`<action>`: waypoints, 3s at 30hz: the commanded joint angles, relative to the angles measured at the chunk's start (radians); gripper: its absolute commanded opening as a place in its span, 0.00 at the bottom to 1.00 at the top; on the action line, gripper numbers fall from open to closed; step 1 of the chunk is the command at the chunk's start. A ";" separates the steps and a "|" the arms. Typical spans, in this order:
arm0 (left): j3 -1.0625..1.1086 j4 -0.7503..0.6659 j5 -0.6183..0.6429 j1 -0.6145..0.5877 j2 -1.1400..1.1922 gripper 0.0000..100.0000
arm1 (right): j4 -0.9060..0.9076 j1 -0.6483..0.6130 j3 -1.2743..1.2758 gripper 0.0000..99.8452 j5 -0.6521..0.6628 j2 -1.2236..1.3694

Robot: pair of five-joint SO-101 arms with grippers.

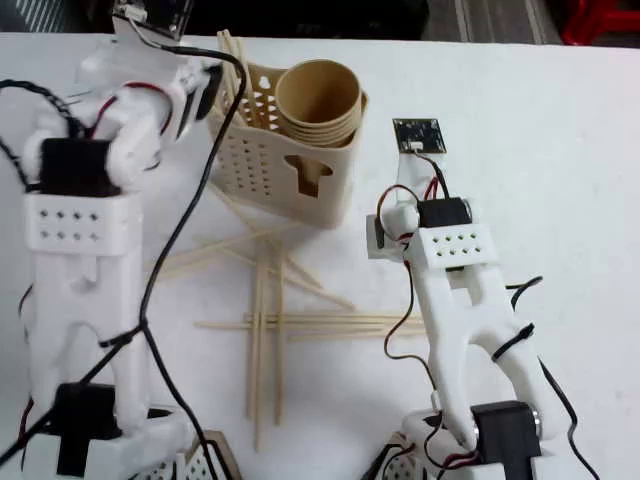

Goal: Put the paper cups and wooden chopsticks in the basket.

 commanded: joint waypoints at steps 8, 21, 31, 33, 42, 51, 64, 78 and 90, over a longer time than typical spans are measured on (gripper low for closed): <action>-0.117 0.486 -0.404 -0.077 -0.048 0.23 | -0.062 0.010 0.018 0.02 -0.005 -0.022; 0.471 0.308 -0.689 -0.125 -0.045 0.22 | -0.067 0.076 0.012 0.02 -0.008 -0.031; 0.979 -0.247 -0.700 -0.151 -0.042 0.23 | -0.067 0.076 0.012 0.02 -0.008 -0.030; 1.026 -0.321 -0.700 -0.153 -0.035 0.23 | -0.067 0.076 0.012 0.02 -0.008 -0.030; 0.763 -0.292 -0.649 -0.170 0.335 0.22 | -0.067 0.076 0.012 0.02 -0.008 -0.025; 0.500 -0.071 -0.649 -0.148 0.570 0.08 | -0.067 0.076 0.012 0.02 -0.003 -0.028; 0.479 0.153 -0.652 -0.131 0.587 0.02 | -0.067 0.076 0.012 0.02 -0.002 -0.030; 0.489 0.396 -0.752 -0.200 0.337 0.02 | -0.067 0.076 0.012 0.02 -0.002 -0.030; 0.486 0.508 -0.821 -0.239 -0.084 0.02 | -0.067 0.076 0.012 0.02 -0.002 -0.028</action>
